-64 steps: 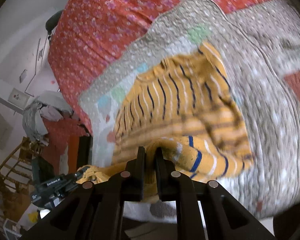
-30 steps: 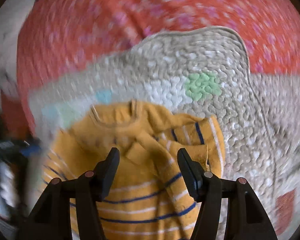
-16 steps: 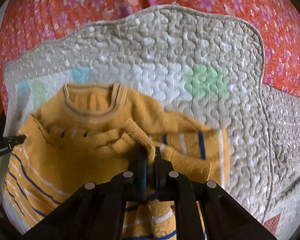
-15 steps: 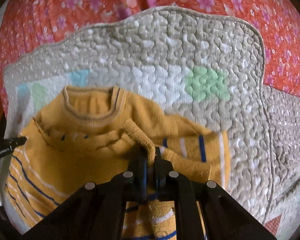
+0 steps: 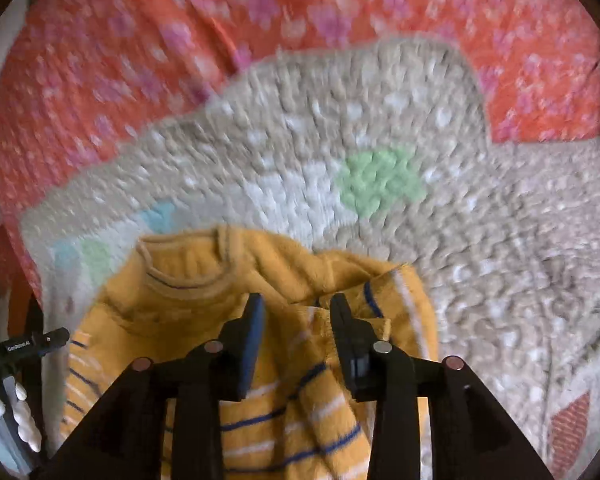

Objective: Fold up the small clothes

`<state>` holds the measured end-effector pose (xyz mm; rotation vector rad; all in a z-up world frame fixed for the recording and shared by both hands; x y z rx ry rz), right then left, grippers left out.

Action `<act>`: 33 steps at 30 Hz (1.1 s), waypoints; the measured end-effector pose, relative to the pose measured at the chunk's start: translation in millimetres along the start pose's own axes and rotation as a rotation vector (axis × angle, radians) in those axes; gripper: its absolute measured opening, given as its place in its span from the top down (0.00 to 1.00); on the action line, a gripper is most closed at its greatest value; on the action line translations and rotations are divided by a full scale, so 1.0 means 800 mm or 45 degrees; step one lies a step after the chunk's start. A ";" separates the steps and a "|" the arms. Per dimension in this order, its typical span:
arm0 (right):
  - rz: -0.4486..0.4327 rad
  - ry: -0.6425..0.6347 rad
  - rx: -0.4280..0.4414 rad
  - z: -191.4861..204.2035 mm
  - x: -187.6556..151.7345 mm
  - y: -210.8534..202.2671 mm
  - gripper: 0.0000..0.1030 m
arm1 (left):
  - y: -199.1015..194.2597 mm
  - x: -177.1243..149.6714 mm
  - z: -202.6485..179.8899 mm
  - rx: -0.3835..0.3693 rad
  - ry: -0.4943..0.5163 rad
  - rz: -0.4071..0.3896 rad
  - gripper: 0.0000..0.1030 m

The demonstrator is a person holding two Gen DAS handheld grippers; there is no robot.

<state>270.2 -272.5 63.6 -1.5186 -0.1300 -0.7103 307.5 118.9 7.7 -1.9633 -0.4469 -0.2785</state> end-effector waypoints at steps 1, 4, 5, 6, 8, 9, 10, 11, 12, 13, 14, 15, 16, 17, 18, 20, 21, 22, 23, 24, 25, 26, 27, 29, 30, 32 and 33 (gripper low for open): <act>-0.015 -0.006 0.017 0.004 -0.004 -0.014 0.64 | -0.012 -0.003 0.002 -0.004 -0.002 -0.020 0.78; -0.008 -0.039 0.099 0.027 -0.034 -0.041 0.64 | -0.033 -0.025 -0.011 -0.061 -0.009 -0.041 0.69; 0.007 -0.066 0.112 0.035 -0.048 -0.046 0.64 | -0.033 -0.036 -0.020 -0.077 -0.005 -0.035 0.66; 0.017 -0.094 0.111 0.043 -0.060 -0.047 0.64 | -0.034 -0.057 -0.022 -0.084 0.009 -0.022 0.66; 0.048 -0.158 0.098 0.054 -0.096 -0.047 0.64 | -0.021 -0.092 -0.024 -0.071 0.051 0.029 0.66; 0.075 -0.172 0.097 0.058 -0.109 -0.043 0.64 | -0.016 -0.108 -0.022 -0.063 0.063 0.057 0.66; 0.113 -0.178 0.092 0.061 -0.129 -0.036 0.64 | -0.007 -0.123 -0.018 -0.048 0.069 0.086 0.66; 0.131 -0.177 0.078 0.057 -0.144 -0.034 0.64 | 0.005 -0.139 -0.012 -0.010 0.079 0.120 0.66; 0.153 -0.181 0.058 0.056 -0.155 -0.027 0.64 | 0.010 -0.147 -0.009 0.019 0.097 0.126 0.66; 0.193 -0.195 0.037 0.056 -0.168 -0.016 0.64 | 0.012 -0.149 -0.009 0.038 0.130 0.109 0.65; 0.220 -0.202 0.028 0.054 -0.174 -0.008 0.64 | 0.010 -0.149 -0.013 0.056 0.166 0.095 0.65; 0.221 -0.197 0.027 0.052 -0.175 -0.008 0.64 | 0.006 -0.148 -0.017 0.075 0.188 0.102 0.65; 0.217 -0.187 0.023 0.049 -0.172 -0.014 0.64 | 0.000 -0.148 -0.020 0.070 0.184 0.103 0.65; 0.217 -0.179 0.021 0.047 -0.169 -0.017 0.64 | -0.007 -0.147 -0.023 0.050 0.172 0.099 0.64; 0.211 -0.171 0.026 0.045 -0.165 -0.024 0.64 | -0.015 -0.146 -0.026 0.020 0.159 0.091 0.64; 0.174 -0.162 0.033 0.039 -0.158 -0.044 0.64 | -0.036 -0.148 -0.028 -0.009 0.134 0.060 0.60; 0.153 -0.155 0.036 0.034 -0.156 -0.053 0.64 | -0.043 -0.152 -0.028 -0.017 0.121 0.049 0.59; 0.137 -0.141 0.042 0.028 -0.156 -0.063 0.63 | -0.054 -0.158 -0.026 -0.034 0.095 0.034 0.58; 0.128 -0.127 0.047 0.022 -0.155 -0.068 0.62 | -0.058 -0.161 -0.025 -0.044 0.077 0.028 0.57; 0.119 -0.107 0.051 0.015 -0.157 -0.077 0.61 | -0.067 -0.169 -0.023 -0.058 0.049 0.019 0.57; 0.109 -0.085 0.052 0.005 -0.165 -0.087 0.60 | -0.073 -0.177 -0.021 -0.067 0.031 0.013 0.57; 0.105 -0.075 0.048 -0.001 -0.171 -0.092 0.60 | -0.077 -0.184 -0.019 -0.071 0.010 0.007 0.57; 0.100 -0.065 0.039 -0.009 -0.180 -0.098 0.60 | -0.082 -0.195 -0.016 -0.070 -0.009 0.002 0.57; 0.097 -0.055 0.026 -0.019 -0.196 -0.104 0.60 | -0.088 -0.215 -0.011 -0.062 -0.028 -0.004 0.57; 0.099 -0.048 0.020 -0.024 -0.206 -0.108 0.60 | -0.091 -0.224 -0.010 -0.059 -0.031 -0.006 0.57; 0.115 -0.029 0.018 -0.033 -0.226 -0.112 0.60 | -0.093 -0.241 -0.009 -0.046 -0.025 -0.012 0.57; 0.124 -0.023 0.019 -0.036 -0.234 -0.111 0.60 | -0.093 -0.246 -0.009 -0.035 -0.014 -0.010 0.57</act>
Point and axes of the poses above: each gripper's, at about its wrist camera, not at the fingertips, and y roughly the way its jaws point, z to its left, x to its top, the point moved 9 cm from there along y, roughly the way its jaws point, and after that the axes turned 14 degrees about -x, right-handed, at the moved point
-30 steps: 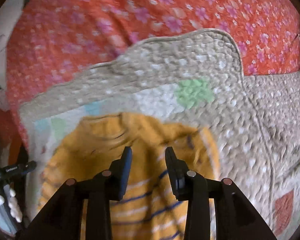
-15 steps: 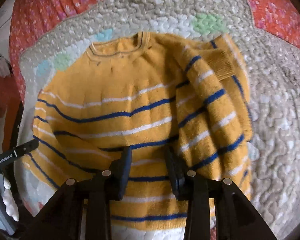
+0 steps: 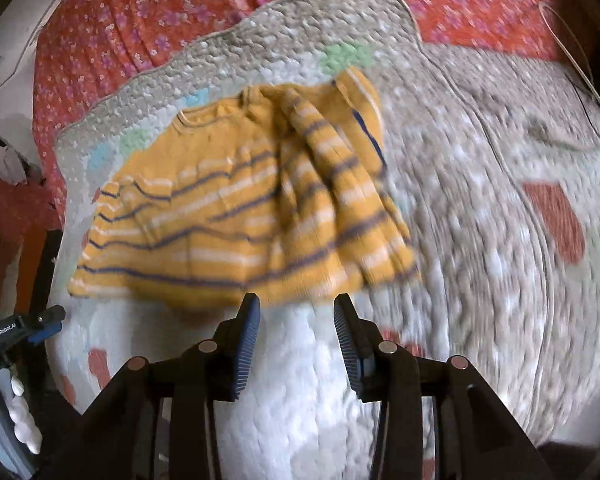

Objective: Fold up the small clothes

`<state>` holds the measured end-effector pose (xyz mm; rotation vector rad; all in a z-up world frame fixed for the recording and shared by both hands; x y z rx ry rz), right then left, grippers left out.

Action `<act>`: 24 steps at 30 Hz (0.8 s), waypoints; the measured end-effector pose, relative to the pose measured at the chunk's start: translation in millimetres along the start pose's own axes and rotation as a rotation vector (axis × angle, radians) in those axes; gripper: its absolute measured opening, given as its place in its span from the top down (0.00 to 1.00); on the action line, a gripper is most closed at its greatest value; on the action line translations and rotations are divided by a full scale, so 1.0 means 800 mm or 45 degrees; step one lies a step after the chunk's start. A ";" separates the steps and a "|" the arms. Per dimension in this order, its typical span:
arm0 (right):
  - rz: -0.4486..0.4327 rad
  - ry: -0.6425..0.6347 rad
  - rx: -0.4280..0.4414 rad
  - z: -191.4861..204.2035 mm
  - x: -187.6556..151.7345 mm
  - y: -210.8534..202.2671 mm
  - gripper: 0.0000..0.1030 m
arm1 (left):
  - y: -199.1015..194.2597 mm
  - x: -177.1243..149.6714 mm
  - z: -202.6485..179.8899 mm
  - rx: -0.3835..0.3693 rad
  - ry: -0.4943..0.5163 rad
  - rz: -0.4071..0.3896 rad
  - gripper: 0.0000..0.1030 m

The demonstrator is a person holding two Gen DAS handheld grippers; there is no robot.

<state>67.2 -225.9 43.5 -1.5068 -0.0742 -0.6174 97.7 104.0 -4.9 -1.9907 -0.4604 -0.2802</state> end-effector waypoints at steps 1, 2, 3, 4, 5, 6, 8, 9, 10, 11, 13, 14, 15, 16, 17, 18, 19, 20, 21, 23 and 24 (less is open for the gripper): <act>0.008 0.006 -0.001 -0.002 -0.009 0.001 0.60 | 0.001 -0.006 0.000 0.013 0.011 0.004 0.57; 0.014 0.005 -0.003 -0.004 -0.018 0.002 0.60 | 0.002 -0.013 -0.001 0.023 0.023 0.009 0.57; 0.017 0.002 -0.006 -0.005 -0.024 0.004 0.60 | 0.003 -0.018 -0.001 0.027 0.031 0.014 0.57; 0.025 -0.006 -0.012 -0.007 -0.033 0.006 0.59 | 0.005 -0.022 -0.001 0.031 0.038 0.021 0.57; 0.033 -0.011 -0.015 -0.007 -0.038 0.008 0.59 | 0.006 -0.025 -0.001 0.032 0.041 0.027 0.57; 0.045 -0.014 -0.016 -0.007 -0.044 0.011 0.59 | 0.008 -0.029 0.000 0.029 0.041 0.035 0.57; 0.076 -0.016 -0.013 -0.007 -0.057 0.017 0.59 | 0.011 -0.036 0.004 0.024 0.029 0.047 0.57; 0.088 -0.020 -0.012 -0.007 -0.062 0.020 0.59 | 0.012 -0.039 0.006 0.026 0.023 0.051 0.57; 0.099 -0.026 -0.012 -0.006 -0.066 0.022 0.59 | 0.013 -0.041 0.010 0.029 0.015 0.056 0.57; 0.112 -0.033 -0.012 -0.005 -0.071 0.024 0.59 | 0.014 -0.044 0.015 0.031 -0.001 0.062 0.57; 0.125 -0.039 -0.014 -0.006 -0.077 0.026 0.59 | 0.017 -0.047 0.025 0.034 -0.028 0.071 0.57; 0.133 -0.044 -0.019 -0.006 -0.079 0.028 0.59 | 0.018 -0.049 0.031 0.034 -0.045 0.079 0.57; 0.137 -0.047 -0.022 -0.007 -0.080 0.028 0.59 | 0.018 -0.050 0.034 0.027 -0.059 0.081 0.57; 0.136 -0.044 -0.024 -0.008 -0.079 0.028 0.59 | 0.017 -0.049 0.037 0.017 -0.072 0.082 0.57; 0.125 -0.038 -0.025 -0.008 -0.076 0.025 0.59 | 0.015 -0.048 0.038 0.003 -0.084 0.080 0.57; 0.113 -0.034 -0.022 -0.006 -0.072 0.021 0.59 | 0.012 -0.044 0.038 -0.010 -0.090 0.068 0.57; 0.094 -0.035 -0.012 -0.004 -0.063 0.014 0.59 | 0.010 -0.040 0.038 -0.016 -0.091 0.057 0.57; 0.075 -0.040 -0.003 -0.001 -0.054 0.008 0.59 | 0.008 -0.036 0.038 -0.024 -0.093 0.045 0.57; 0.053 -0.051 0.007 0.005 -0.043 0.001 0.59 | 0.006 -0.029 0.037 -0.040 -0.100 0.031 0.57; 0.019 -0.090 0.031 0.021 -0.016 -0.011 0.57 | 0.009 -0.016 0.036 -0.075 -0.121 0.022 0.57; 0.007 -0.116 0.049 0.034 -0.002 -0.017 0.56 | 0.012 -0.009 0.037 -0.090 -0.130 0.024 0.57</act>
Point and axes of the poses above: each gripper's, at about its wrist camera, not at the fingertips, and y roughly the way its jaws point, z to its left, x to its top, the point moved 9 cm from there along y, roughly the way its jaws point, and after that the axes turned 14 degrees about -x, right-handed, at the moved point
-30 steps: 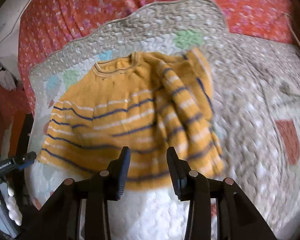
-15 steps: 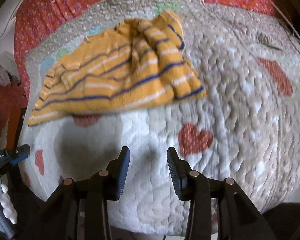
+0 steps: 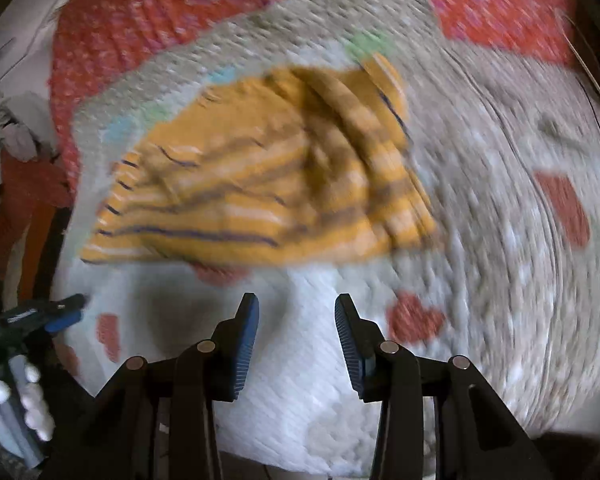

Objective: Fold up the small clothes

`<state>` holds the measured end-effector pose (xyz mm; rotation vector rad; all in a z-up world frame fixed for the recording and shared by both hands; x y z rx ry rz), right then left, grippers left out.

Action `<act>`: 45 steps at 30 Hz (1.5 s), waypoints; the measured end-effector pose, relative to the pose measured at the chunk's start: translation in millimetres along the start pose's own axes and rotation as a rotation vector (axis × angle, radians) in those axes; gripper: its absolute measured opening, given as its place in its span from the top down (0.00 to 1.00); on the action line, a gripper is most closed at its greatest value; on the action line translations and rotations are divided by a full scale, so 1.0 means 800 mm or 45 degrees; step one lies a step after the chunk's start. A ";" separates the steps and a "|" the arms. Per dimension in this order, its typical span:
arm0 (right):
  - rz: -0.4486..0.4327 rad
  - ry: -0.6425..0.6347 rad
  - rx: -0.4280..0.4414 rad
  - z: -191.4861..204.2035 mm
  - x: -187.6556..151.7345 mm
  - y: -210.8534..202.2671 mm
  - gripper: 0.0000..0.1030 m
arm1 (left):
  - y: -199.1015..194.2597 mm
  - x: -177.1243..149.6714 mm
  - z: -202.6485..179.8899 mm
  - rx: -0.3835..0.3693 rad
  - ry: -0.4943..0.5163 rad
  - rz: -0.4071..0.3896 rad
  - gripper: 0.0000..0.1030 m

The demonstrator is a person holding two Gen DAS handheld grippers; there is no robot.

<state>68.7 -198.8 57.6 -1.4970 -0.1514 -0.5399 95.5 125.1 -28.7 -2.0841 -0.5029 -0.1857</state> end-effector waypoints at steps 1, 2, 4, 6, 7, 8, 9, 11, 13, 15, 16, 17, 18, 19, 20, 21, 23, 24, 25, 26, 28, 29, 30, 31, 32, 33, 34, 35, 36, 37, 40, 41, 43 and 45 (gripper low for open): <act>-0.005 -0.017 0.012 0.009 0.011 -0.002 0.55 | 0.003 0.008 0.001 -0.009 -0.011 -0.002 0.57; -0.009 -0.034 0.021 0.021 0.024 -0.004 0.54 | 0.007 0.020 0.001 -0.026 -0.024 -0.010 0.56; -0.010 -0.061 0.042 0.046 0.052 -0.002 0.54 | 0.014 0.040 0.000 -0.059 -0.027 -0.021 0.56; -0.004 -0.076 0.069 0.068 0.074 0.002 0.54 | 0.022 0.060 0.001 -0.077 -0.022 -0.037 0.55; 0.007 -0.084 0.095 0.084 0.087 0.008 0.54 | 0.028 0.071 0.003 -0.093 -0.032 -0.041 0.54; 0.028 -0.089 0.134 0.103 0.102 0.016 0.54 | 0.035 0.080 0.005 -0.123 -0.050 -0.042 0.53; 0.049 -0.089 0.160 0.114 0.110 0.025 0.54 | 0.040 0.086 0.005 -0.144 -0.062 -0.043 0.53; 0.121 -0.081 0.226 0.149 0.130 0.050 0.54 | 0.051 0.099 0.008 -0.195 -0.088 -0.050 0.52; 0.191 -0.070 0.260 0.182 0.148 0.084 0.54 | 0.058 0.105 0.010 -0.240 -0.108 -0.055 0.51; 0.247 -0.056 0.286 0.207 0.158 0.114 0.54 | 0.061 0.108 0.012 -0.285 -0.117 -0.070 0.49; 0.276 -0.041 0.289 0.218 0.164 0.132 0.54 | 0.061 0.109 0.012 -0.302 -0.116 -0.075 0.48; 0.303 -0.021 0.280 0.228 0.171 0.153 0.52 | 0.062 0.111 0.012 -0.315 -0.113 -0.078 0.48; 0.326 -0.008 0.268 0.235 0.178 0.170 0.51 | 0.063 0.112 0.013 -0.327 -0.110 -0.083 0.48; 0.343 -0.002 0.241 0.237 0.184 0.184 0.51 | 0.064 0.113 0.013 -0.334 -0.111 -0.085 0.48; 0.358 -0.004 0.201 0.239 0.190 0.198 0.51 | 0.066 0.113 0.013 -0.340 -0.116 -0.086 0.47; 0.354 -0.009 0.179 0.243 0.198 0.204 0.51 | 0.066 0.114 0.013 -0.348 -0.122 -0.091 0.46; 0.354 -0.068 0.100 0.254 0.210 0.204 0.49 | 0.065 0.113 0.010 -0.363 -0.135 -0.107 0.42; 0.360 -0.114 0.070 0.263 0.212 0.199 0.49 | 0.065 0.113 0.009 -0.369 -0.139 -0.109 0.41; 0.356 -0.153 0.052 0.269 0.215 0.194 0.49 | 0.066 0.112 0.007 -0.375 -0.143 -0.108 0.40; 0.346 -0.200 0.043 0.279 0.216 0.185 0.49 | 0.065 0.111 0.006 -0.376 -0.145 -0.110 0.39; 0.317 -0.275 0.053 0.300 0.218 0.168 0.49 | 0.065 0.110 0.005 -0.385 -0.161 -0.112 0.39; 0.306 -0.309 0.057 0.313 0.217 0.160 0.49 | 0.064 0.109 0.006 -0.399 -0.181 -0.112 0.39; 0.304 -0.329 0.070 0.324 0.215 0.156 0.49 | 0.063 0.109 0.006 -0.412 -0.197 -0.111 0.39; 0.312 -0.351 0.095 0.339 0.211 0.154 0.49 | 0.062 0.109 0.007 -0.423 -0.210 -0.110 0.39; 0.337 -0.375 0.114 0.353 0.206 0.156 0.49 | 0.062 0.108 0.007 -0.432 -0.220 -0.108 0.39; 0.357 -0.404 0.115 0.363 0.200 0.161 0.49 | 0.062 0.108 0.008 -0.436 -0.225 -0.107 0.39; 0.364 -0.458 0.078 0.376 0.195 0.169 0.49 | 0.061 0.108 0.008 -0.438 -0.229 -0.106 0.39; 0.370 -0.512 0.020 0.383 0.191 0.177 0.48 | 0.061 0.107 0.008 -0.440 -0.232 -0.104 0.39; 0.382 -0.554 -0.024 0.389 0.191 0.186 0.47 | 0.060 0.106 0.008 -0.442 -0.234 -0.102 0.39; 0.416 -0.618 -0.089 0.391 0.185 0.198 0.47 | 0.060 0.105 0.007 -0.444 -0.235 -0.099 0.39; 0.498 -0.782 -0.241 0.403 0.177 0.222 0.44 | 0.061 0.104 0.003 -0.456 -0.244 -0.092 0.39; 0.513 -0.824 -0.271 0.408 0.177 0.226 0.43 | 0.062 0.104 0.002 -0.455 -0.247 -0.089 0.39; 0.543 -0.898 -0.317 0.419 0.174 0.233 0.40 | 0.064 0.103 0.001 -0.457 -0.248 -0.080 0.39; 0.574 -0.965 -0.372 0.426 0.166 0.241 0.38 | 0.066 0.101 -0.004 -0.465 -0.233 -0.057 0.44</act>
Point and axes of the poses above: each gripper's, at about its wrist camera, not at the fingertips, and y roughly the way its jaws point, z to its left, x to its top, the point moved 9 cm from there along y, roughly the way its jaws point, and after that the axes turned 14 degrees about -x, right-handed, at the moved point
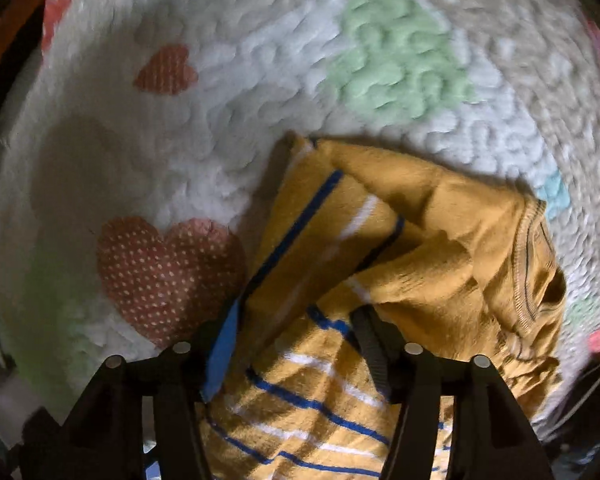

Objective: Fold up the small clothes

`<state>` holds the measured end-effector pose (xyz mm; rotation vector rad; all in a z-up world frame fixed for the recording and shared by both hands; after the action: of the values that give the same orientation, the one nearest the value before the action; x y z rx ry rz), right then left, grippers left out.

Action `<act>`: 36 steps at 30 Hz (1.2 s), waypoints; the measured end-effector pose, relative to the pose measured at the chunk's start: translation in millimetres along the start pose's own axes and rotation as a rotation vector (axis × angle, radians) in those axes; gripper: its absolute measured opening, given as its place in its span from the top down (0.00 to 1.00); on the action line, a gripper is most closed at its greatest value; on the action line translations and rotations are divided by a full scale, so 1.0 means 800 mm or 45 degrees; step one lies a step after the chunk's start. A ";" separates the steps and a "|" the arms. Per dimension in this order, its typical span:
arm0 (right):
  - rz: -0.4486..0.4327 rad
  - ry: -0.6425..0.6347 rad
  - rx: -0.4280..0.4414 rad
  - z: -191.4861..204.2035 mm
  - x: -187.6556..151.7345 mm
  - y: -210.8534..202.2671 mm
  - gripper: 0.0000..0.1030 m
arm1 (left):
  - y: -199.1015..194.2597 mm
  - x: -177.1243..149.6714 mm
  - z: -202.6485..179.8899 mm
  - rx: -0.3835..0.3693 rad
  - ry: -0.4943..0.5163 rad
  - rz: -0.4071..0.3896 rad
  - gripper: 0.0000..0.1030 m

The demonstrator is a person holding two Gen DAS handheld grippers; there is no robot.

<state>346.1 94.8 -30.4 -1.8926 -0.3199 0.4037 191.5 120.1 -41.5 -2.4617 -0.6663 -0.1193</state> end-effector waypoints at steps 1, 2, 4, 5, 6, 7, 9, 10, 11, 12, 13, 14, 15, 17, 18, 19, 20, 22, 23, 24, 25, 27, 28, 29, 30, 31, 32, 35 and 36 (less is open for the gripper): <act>0.008 -0.036 -0.039 0.005 0.000 0.003 0.39 | 0.002 -0.002 -0.002 -0.002 0.010 0.019 0.65; 0.007 -0.060 -0.071 0.012 0.002 0.004 0.42 | 0.008 -0.006 -0.003 -0.002 0.017 0.052 0.78; -0.032 -0.111 -0.154 0.019 0.001 0.003 0.67 | 0.017 -0.016 0.001 -0.022 -0.014 0.103 0.83; -0.064 -0.125 -0.186 0.020 0.000 -0.001 0.81 | 0.018 -0.017 0.002 -0.026 -0.021 0.102 0.84; -0.087 -0.122 -0.176 0.022 -0.004 -0.006 0.83 | 0.017 -0.016 0.002 -0.029 -0.020 0.098 0.84; -0.122 -0.091 -0.144 0.020 -0.007 -0.016 0.86 | 0.015 -0.016 0.000 -0.035 -0.017 0.094 0.85; -0.177 -0.040 -0.102 0.007 -0.027 -0.027 0.87 | 0.012 -0.017 -0.004 -0.042 0.004 0.085 0.85; -0.211 -0.010 -0.063 0.000 -0.032 -0.037 0.88 | 0.010 -0.021 -0.006 -0.036 0.022 0.082 0.85; -0.241 0.017 -0.032 -0.010 -0.039 -0.046 0.88 | 0.009 -0.023 -0.011 -0.029 0.043 0.077 0.85; -0.266 0.044 -0.006 -0.021 -0.046 -0.054 0.89 | 0.010 -0.026 -0.019 -0.024 0.061 0.074 0.85; -0.302 0.080 0.039 -0.034 -0.055 -0.064 0.89 | 0.010 -0.028 -0.026 -0.026 0.072 0.077 0.85; -0.324 0.104 0.069 -0.045 -0.062 -0.070 0.89 | 0.013 -0.030 -0.036 -0.028 0.084 0.079 0.85; -0.346 0.137 0.099 -0.059 -0.069 -0.076 0.89 | 0.013 -0.032 -0.047 -0.027 0.104 0.079 0.85; -0.389 0.187 0.163 -0.090 -0.086 -0.082 0.89 | 0.016 -0.038 -0.073 -0.023 0.154 0.085 0.85; -0.415 0.213 0.196 -0.103 -0.091 -0.088 0.89 | 0.021 -0.043 -0.091 -0.023 0.182 0.096 0.85; -0.438 0.246 0.224 -0.122 -0.099 -0.091 0.89 | 0.027 -0.050 -0.106 -0.020 0.211 0.110 0.85; -0.451 0.272 0.249 -0.135 -0.107 -0.088 0.89 | 0.034 -0.058 -0.124 -0.008 0.251 0.126 0.85; -0.476 0.342 0.312 -0.165 -0.122 -0.087 0.89 | 0.047 -0.074 -0.149 0.020 0.323 0.152 0.85; -0.487 0.372 0.333 -0.177 -0.137 -0.084 0.89 | 0.060 -0.086 -0.166 0.033 0.361 0.176 0.85; -0.500 0.408 0.356 -0.193 -0.151 -0.081 0.89 | 0.069 -0.096 -0.175 0.040 0.384 0.194 0.85; -0.509 0.441 0.379 -0.212 -0.161 -0.077 0.89 | 0.076 -0.104 -0.181 0.046 0.401 0.207 0.85; -0.519 0.491 0.408 -0.244 -0.177 -0.070 0.89 | 0.099 -0.125 -0.200 0.059 0.432 0.244 0.85; -0.520 0.525 0.417 -0.261 -0.190 -0.064 0.89 | 0.114 -0.138 -0.211 0.062 0.448 0.272 0.85; -0.517 0.557 0.423 -0.278 -0.204 -0.056 0.89 | 0.121 -0.146 -0.217 0.066 0.459 0.287 0.85; -0.512 0.589 0.430 -0.292 -0.215 -0.045 0.89 | 0.134 -0.159 -0.225 0.075 0.481 0.311 0.85; -0.502 0.630 0.438 -0.309 -0.228 -0.032 0.89 | 0.143 -0.169 -0.231 0.081 0.498 0.328 0.85; -0.488 0.672 0.448 -0.326 -0.242 -0.019 0.89 | 0.155 -0.181 -0.238 0.091 0.523 0.351 0.85; -0.445 0.768 0.468 -0.356 -0.273 0.015 0.89 | 0.181 -0.206 -0.250 0.118 0.587 0.397 0.85; -0.428 0.793 0.468 -0.365 -0.281 0.028 0.89 | 0.192 -0.217 -0.252 0.129 0.611 0.421 0.85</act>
<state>267.1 -251.5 70.4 -1.4755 -0.1257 -0.3360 127.2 -176.4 6.9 -2.2834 -0.0566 -0.5117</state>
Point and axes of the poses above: each gripper's, at about its wrist camera, not at the fingertips, and y roughly the way its jaws point, z to its left, x to its top, the point moved 9 cm from there along y, roughly the way its jaws point, and after that the axes turned 14 degrees about -x, right-handed, at the moved point
